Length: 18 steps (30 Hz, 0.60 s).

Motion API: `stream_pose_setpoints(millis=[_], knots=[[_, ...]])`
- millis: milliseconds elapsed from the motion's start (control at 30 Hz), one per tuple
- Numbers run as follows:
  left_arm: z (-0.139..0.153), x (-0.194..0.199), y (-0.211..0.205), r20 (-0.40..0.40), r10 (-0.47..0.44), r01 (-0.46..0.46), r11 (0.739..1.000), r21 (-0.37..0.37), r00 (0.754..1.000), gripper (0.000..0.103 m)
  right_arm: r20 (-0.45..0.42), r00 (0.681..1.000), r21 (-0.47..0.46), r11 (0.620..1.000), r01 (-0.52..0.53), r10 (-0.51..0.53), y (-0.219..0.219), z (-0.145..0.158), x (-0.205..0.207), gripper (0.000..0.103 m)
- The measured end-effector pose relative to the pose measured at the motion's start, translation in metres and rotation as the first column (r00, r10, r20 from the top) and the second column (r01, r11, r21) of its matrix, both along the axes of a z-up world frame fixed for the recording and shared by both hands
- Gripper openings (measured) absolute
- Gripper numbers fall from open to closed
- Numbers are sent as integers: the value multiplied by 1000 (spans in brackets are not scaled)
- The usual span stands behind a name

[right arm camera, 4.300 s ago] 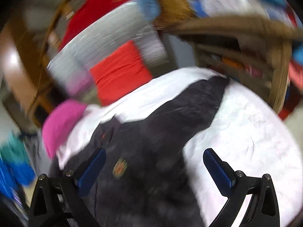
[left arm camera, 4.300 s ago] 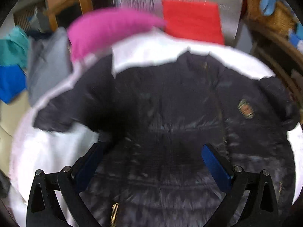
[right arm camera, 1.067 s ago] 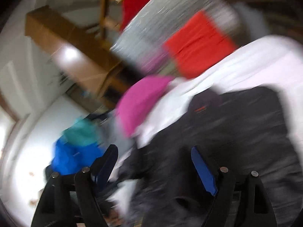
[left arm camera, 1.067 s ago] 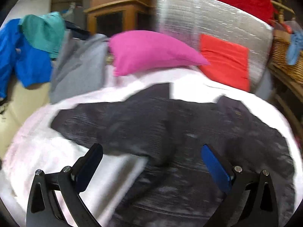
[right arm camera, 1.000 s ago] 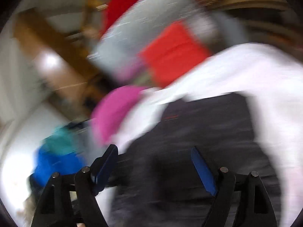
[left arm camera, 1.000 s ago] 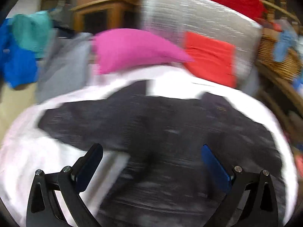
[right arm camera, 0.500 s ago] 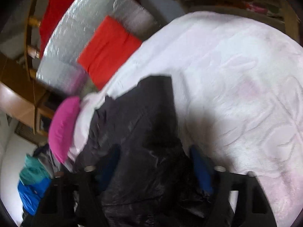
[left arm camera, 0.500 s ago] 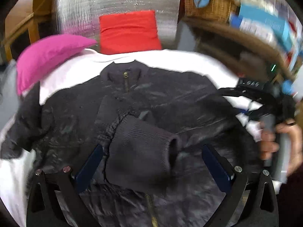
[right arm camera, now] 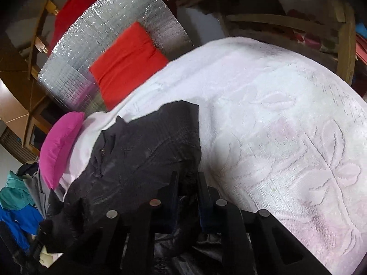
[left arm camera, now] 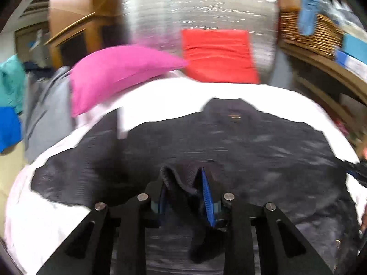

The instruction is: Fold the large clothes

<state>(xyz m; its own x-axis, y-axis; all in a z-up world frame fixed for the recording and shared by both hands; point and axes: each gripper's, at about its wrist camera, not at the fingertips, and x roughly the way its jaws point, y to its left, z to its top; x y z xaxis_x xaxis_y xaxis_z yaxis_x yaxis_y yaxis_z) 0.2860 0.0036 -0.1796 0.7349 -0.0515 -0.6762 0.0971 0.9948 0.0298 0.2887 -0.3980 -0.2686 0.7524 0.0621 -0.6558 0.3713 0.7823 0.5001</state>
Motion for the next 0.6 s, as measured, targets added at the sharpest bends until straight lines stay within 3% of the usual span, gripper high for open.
stream_pose_setpoints(millis=[67, 133, 200, 267, 367, 500, 533, 600], knots=[[-8, 9, 27, -96, 36, -44, 995, -89, 995, 30, -19, 1000, 15, 1000, -1, 2, -2, -2, -3, 17], [-14, 11, 40, -152, 27, -52, 986, -157, 988, 39, -10, 1000, 76, 997, 18, -17, -9, -2, -5, 20], [-14, 8, 48, -178, 14, -46, 983, -177, 984, 75, 13, 999, 145, 989, 32, -35, -15, -3, -8, 34], [-8, -1, 53, -148, 48, -73, 983, -171, 988, 79, 29, 998, 179, 982, 56, -62, -18, -3, -11, 77], [-12, 2, 58, -151, 72, -95, 983, -154, 986, 80, 72, 995, 163, 985, 62, -75, -17, 3, -16, 77], [-36, 15, 56, -262, 47, -87, 986, -144, 964, 80, 7, 999, 141, 989, 35, -37, -11, -6, -2, 76], [-43, 17, 54, -283, 52, -92, 987, -131, 958, 80, -8, 1000, 130, 991, 31, -30, -9, -8, 2, 73], [-57, 23, 50, -318, 53, -88, 991, -97, 947, 80, -36, 999, 80, 997, 11, -8, -3, -11, 9, 59]])
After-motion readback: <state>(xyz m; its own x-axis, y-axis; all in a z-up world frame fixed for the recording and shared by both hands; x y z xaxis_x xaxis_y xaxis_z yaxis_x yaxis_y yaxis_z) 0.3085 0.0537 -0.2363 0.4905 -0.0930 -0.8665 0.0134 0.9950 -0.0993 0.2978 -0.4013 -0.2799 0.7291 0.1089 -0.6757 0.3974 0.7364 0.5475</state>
